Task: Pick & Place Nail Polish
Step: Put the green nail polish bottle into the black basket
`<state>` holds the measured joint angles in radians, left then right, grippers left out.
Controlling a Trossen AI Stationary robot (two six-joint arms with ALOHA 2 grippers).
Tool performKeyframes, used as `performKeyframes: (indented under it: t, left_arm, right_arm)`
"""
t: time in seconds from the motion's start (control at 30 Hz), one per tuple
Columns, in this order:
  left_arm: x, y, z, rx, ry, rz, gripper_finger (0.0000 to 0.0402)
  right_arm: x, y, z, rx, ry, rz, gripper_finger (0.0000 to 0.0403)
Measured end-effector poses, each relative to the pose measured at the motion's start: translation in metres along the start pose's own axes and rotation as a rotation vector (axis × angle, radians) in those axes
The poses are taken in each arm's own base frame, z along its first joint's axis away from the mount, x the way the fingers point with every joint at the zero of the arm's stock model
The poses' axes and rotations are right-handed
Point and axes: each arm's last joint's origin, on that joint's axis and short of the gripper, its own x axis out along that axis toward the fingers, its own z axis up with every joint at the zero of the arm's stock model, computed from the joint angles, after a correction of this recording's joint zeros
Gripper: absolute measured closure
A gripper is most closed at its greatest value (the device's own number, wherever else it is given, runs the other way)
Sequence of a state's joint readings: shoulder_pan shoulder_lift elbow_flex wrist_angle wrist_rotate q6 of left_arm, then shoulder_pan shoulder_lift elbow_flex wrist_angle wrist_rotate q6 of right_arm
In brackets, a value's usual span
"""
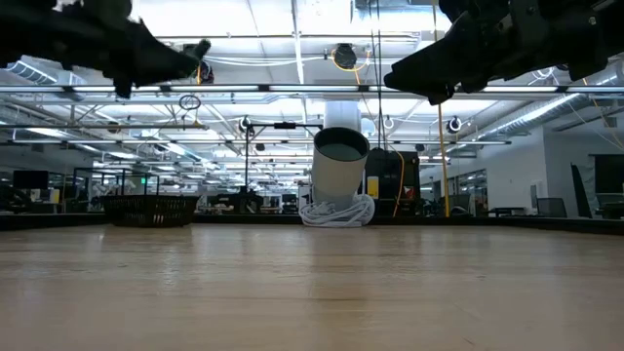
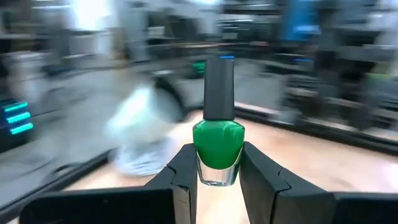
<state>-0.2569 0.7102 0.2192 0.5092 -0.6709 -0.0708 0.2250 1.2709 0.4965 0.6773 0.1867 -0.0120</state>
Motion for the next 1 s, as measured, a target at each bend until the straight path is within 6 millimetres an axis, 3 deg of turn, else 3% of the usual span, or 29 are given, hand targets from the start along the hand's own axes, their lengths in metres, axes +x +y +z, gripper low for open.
performKeyframes:
  t: [0.23, 0.5, 0.7, 1.0]
  left_arm:
    - [0.011, 0.034, -0.006, -0.064, 0.015, 0.442, 0.0327]
    - [0.015, 0.083, -0.030, -0.256, 0.173, 0.694, 0.0327]
    - [0.011, 0.109, -0.037, -0.352, 0.269, 0.769, 0.0327]
    - [0.012, 0.123, -0.046, -0.409, 0.360, 0.770, 0.0328]
  right_arm:
    - [0.000, -0.001, 0.000, 0.002, 0.000, -0.004, 0.0257]
    - [0.000, -0.001, 0.000, 0.003, 0.000, -0.004, 0.0257]
    - [0.000, -0.001, 0.000, 0.002, 0.001, -0.004, 0.0257]
    - [0.000, -0.001, 0.000, 0.004, 0.001, -0.004, 0.0257]
